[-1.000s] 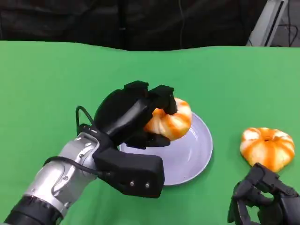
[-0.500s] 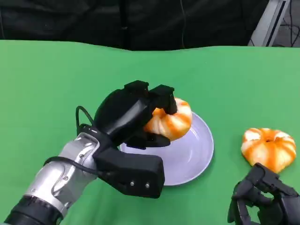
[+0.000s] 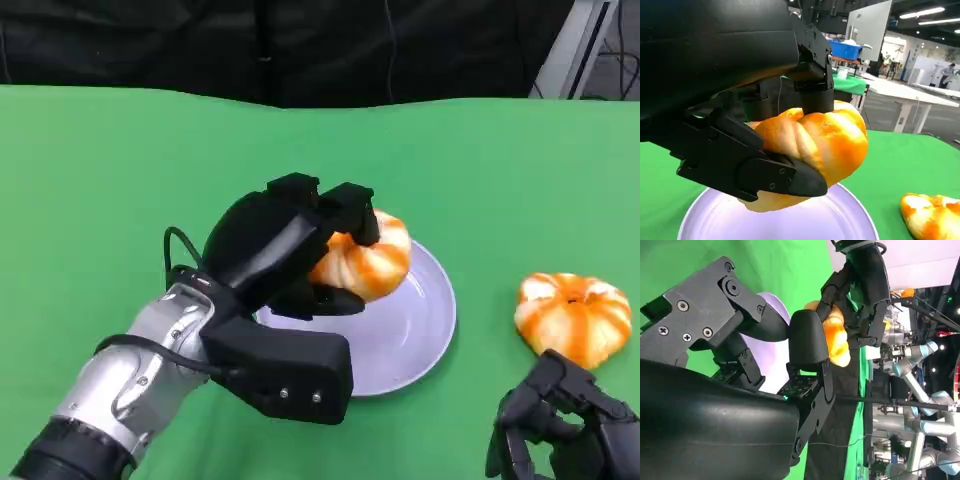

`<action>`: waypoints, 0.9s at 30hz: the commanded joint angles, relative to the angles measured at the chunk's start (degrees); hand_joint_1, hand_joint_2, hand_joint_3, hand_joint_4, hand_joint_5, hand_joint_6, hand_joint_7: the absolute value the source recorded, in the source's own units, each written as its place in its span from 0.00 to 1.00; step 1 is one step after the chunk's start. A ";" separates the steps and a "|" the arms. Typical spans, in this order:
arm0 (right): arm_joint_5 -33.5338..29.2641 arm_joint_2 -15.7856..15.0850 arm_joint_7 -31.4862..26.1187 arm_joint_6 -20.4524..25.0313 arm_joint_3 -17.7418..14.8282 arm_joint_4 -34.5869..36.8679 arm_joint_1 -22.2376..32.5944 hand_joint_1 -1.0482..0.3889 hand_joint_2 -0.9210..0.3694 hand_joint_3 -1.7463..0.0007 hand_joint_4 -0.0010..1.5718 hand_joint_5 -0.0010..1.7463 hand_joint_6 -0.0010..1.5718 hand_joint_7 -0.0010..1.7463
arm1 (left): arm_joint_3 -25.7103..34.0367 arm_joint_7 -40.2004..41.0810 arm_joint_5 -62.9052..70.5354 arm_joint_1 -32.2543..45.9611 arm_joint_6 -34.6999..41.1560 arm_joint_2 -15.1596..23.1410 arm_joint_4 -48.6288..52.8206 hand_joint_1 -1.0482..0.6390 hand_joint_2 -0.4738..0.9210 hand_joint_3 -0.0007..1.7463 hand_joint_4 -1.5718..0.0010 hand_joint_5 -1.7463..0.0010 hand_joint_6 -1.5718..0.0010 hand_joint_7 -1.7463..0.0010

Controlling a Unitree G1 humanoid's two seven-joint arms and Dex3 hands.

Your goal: Grasp the bread from the table and place it into the plate.

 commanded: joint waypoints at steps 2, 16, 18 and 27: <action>0.38 -0.50 -0.16 -0.07 -0.19 -0.33 0.20 0.63 0.35 0.23 0.53 1.00 0.49 0.90 | 0.12 0.54 -0.03 -0.40 0.14 0.47 0.42 0.61 0.93 0.25 0.59 0.00 0.63 0.00; -0.01 -0.64 -0.16 -0.51 -0.27 0.12 0.06 0.63 0.35 0.23 0.54 1.00 0.49 0.90 | 0.04 1.29 0.31 -0.72 -0.50 0.65 2.33 0.61 0.93 0.24 0.59 0.00 0.64 0.00; -0.01 -0.64 -0.16 -0.51 -0.27 0.12 0.06 0.63 0.35 0.23 0.54 1.00 0.49 0.90 | 0.04 1.30 0.32 -0.72 -0.51 0.65 2.34 0.61 0.93 0.24 0.59 0.00 0.64 0.00; 0.44 -0.69 0.07 -0.07 -0.15 -0.41 0.27 0.63 0.35 0.23 0.53 1.00 0.49 0.90 | -1.58 3.92 1.84 -2.04 -1.27 0.58 8.76 0.59 0.95 0.16 0.62 0.00 0.60 0.08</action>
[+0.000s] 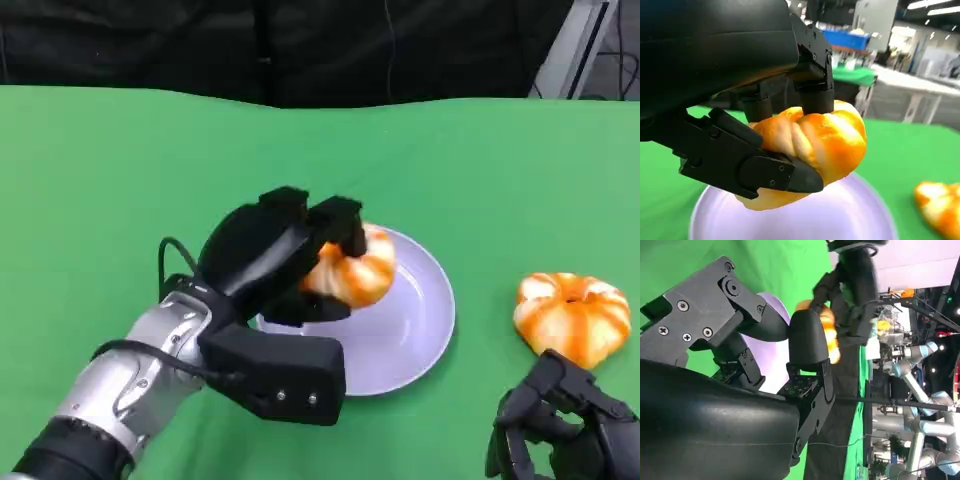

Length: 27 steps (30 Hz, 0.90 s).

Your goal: Grasp the bread from the table and place it into the plate.

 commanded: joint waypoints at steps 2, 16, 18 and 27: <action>0.45 -0.68 0.03 -0.07 -0.17 -0.42 0.26 0.63 0.35 0.23 0.53 1.00 0.49 0.90 | -0.30 1.77 0.23 -1.35 -0.78 0.60 1.57 0.59 0.95 0.16 0.62 0.00 0.60 0.09; -0.04 -0.55 -0.38 -0.25 -0.13 -0.70 0.52 0.63 0.35 0.23 0.54 1.00 0.49 0.91 | -2.19 4.45 1.27 -2.44 -1.44 -0.81 7.83 0.58 0.99 0.11 0.63 0.00 0.66 0.00; -0.03 -0.56 -0.40 -0.23 -0.11 -0.73 0.54 0.63 0.35 0.23 0.54 1.00 0.49 0.91 | -2.33 4.80 1.27 -2.68 -1.63 -0.84 8.35 0.58 1.00 0.11 0.63 0.00 0.66 0.00; -0.02 -0.57 -0.43 -0.22 -0.09 -0.75 0.54 0.63 0.35 0.23 0.54 1.00 0.49 0.91 | -2.68 5.30 1.09 -2.97 -1.82 -0.78 8.89 0.58 1.00 0.10 0.63 0.00 0.66 0.00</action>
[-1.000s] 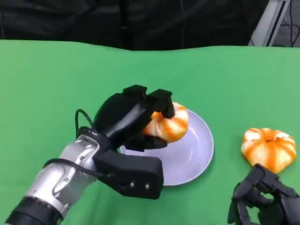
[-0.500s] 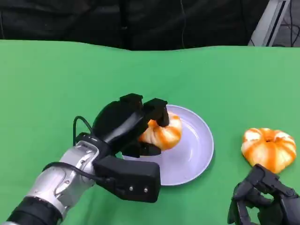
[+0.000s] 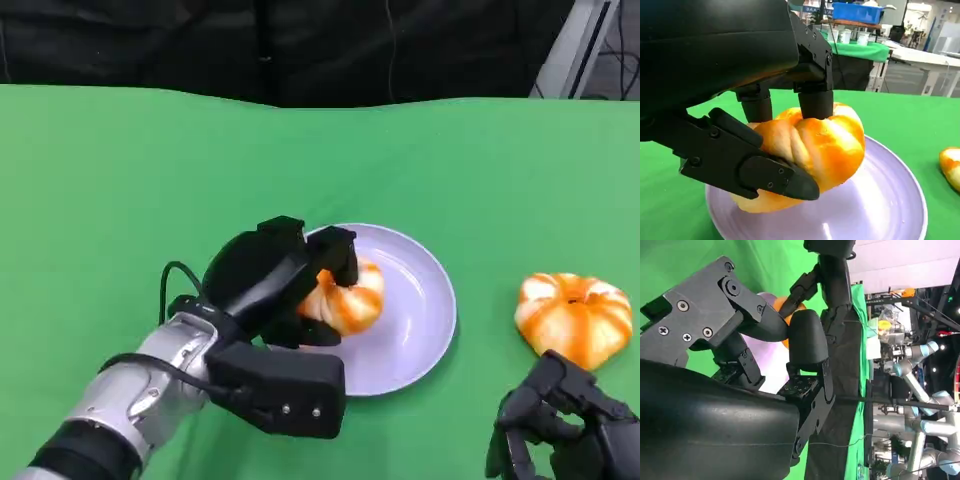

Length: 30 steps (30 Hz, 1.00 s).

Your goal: Grasp the bread from the table and place it into the plate.

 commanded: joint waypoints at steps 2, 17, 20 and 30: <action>0.03 -0.57 -0.26 -0.22 -0.15 -0.59 0.37 0.63 0.35 0.23 0.54 1.00 0.49 0.91 | -0.13 1.09 -0.09 -1.34 -0.38 0.61 0.62 0.58 1.00 0.10 0.63 0.00 0.66 0.00; 0.55 -0.59 -0.14 0.45 0.22 -1.39 0.69 0.64 0.35 0.22 0.54 1.00 0.49 0.90 | -1.15 0.07 -0.10 -1.16 1.47 0.49 1.94 0.57 1.00 0.08 0.65 0.00 0.69 0.00; 0.55 -0.60 -0.14 0.46 0.22 -1.39 0.69 0.64 0.35 0.22 0.54 1.00 0.49 0.90 | -1.15 0.08 -0.11 -1.16 1.47 0.49 1.94 0.57 1.00 0.08 0.65 0.00 0.69 0.00; 0.40 -0.53 -0.34 0.58 0.21 -1.46 0.72 0.64 0.35 0.22 0.54 1.00 0.49 0.90 | -0.96 -0.44 -0.89 -1.21 1.13 0.26 3.05 0.57 1.00 0.09 0.64 0.00 0.67 0.01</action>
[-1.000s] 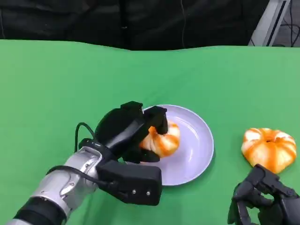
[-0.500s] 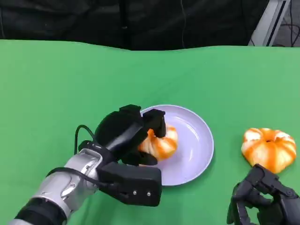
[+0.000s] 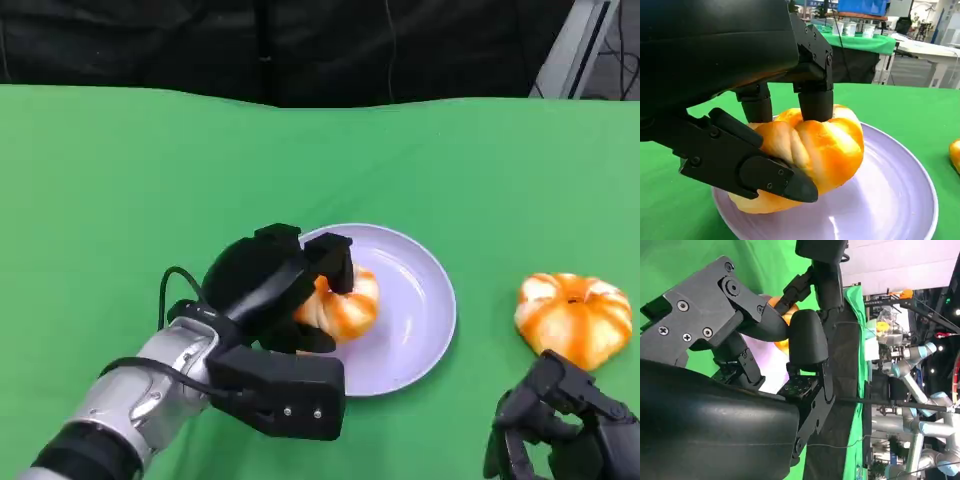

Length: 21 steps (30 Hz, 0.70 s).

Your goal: Grasp the bread from the table and place it into the plate.

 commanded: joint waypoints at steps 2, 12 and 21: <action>0.25 -0.51 -0.44 0.57 -0.20 -0.89 0.49 0.64 0.35 0.22 0.54 1.00 0.49 0.90 | 0.09 -0.71 -1.29 -1.25 -0.38 0.26 2.05 0.58 1.00 0.09 0.64 0.00 0.66 0.01; 0.25 -0.52 -0.46 0.62 -0.19 -0.93 0.49 0.64 0.36 0.22 0.53 1.00 0.49 0.90 | 0.08 -0.61 -1.32 -1.40 -0.57 0.23 2.39 0.58 1.00 0.10 0.64 0.00 0.65 0.02; 0.24 -0.50 -0.45 0.70 -0.21 -0.99 0.50 0.64 0.36 0.22 0.53 1.00 0.49 0.90 | 0.09 -0.60 -1.31 -1.40 -0.60 0.22 2.42 0.58 1.00 0.10 0.64 0.00 0.65 0.02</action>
